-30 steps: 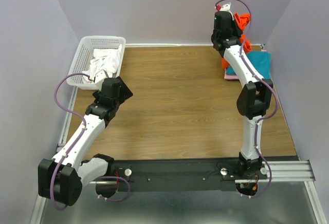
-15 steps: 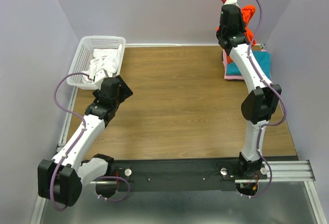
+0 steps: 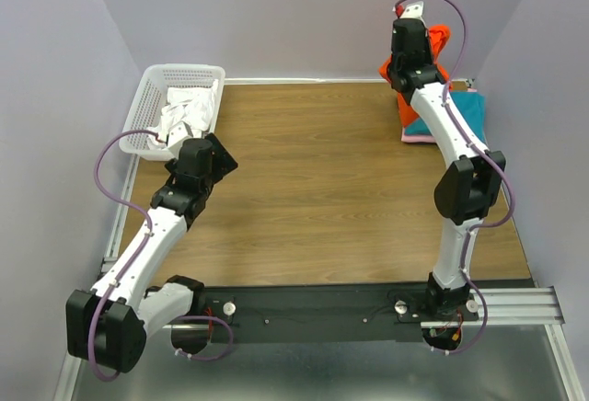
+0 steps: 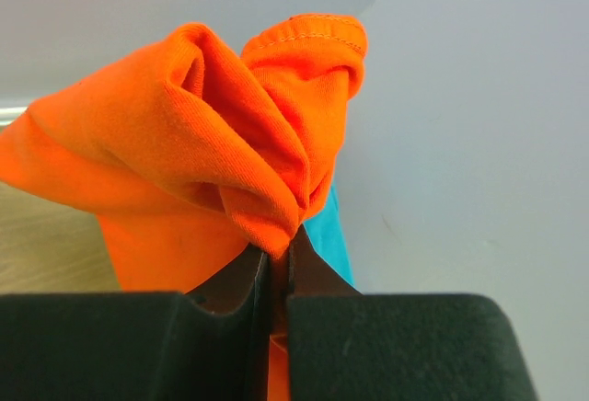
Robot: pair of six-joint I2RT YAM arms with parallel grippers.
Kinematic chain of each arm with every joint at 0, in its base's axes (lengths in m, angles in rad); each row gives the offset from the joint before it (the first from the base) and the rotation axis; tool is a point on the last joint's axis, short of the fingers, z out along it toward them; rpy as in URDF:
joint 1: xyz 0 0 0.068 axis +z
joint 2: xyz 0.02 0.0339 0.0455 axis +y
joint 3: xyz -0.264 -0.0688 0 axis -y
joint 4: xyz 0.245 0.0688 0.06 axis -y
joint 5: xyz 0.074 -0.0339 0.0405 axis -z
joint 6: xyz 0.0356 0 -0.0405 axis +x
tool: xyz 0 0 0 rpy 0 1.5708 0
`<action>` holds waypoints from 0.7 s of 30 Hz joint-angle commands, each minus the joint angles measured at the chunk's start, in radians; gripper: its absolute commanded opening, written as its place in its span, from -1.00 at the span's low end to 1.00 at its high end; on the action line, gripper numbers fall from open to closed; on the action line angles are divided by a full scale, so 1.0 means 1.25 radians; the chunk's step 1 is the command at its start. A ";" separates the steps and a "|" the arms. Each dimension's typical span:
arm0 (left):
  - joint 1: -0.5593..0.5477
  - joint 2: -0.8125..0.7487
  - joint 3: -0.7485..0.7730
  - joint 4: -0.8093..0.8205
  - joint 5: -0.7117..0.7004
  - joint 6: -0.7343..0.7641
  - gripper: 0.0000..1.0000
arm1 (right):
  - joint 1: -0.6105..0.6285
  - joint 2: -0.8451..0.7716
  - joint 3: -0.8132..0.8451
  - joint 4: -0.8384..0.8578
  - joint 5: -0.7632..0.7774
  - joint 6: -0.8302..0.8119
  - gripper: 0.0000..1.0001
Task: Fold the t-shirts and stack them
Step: Neatly place the folded tshirt to the corner
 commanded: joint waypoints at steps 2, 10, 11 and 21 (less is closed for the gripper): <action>0.006 0.022 -0.001 0.020 0.010 0.009 0.97 | -0.002 -0.008 -0.026 -0.007 0.015 0.038 -0.99; 0.006 0.073 0.012 0.034 0.023 0.018 0.97 | -0.046 -0.004 -0.061 -0.012 0.032 0.054 -0.99; 0.006 0.078 0.014 0.034 0.024 0.018 0.97 | -0.052 -0.001 -0.064 -0.012 0.031 0.062 -0.99; 0.006 0.119 0.034 0.041 0.030 0.023 0.97 | -0.139 0.029 -0.098 -0.017 -0.063 0.093 -0.99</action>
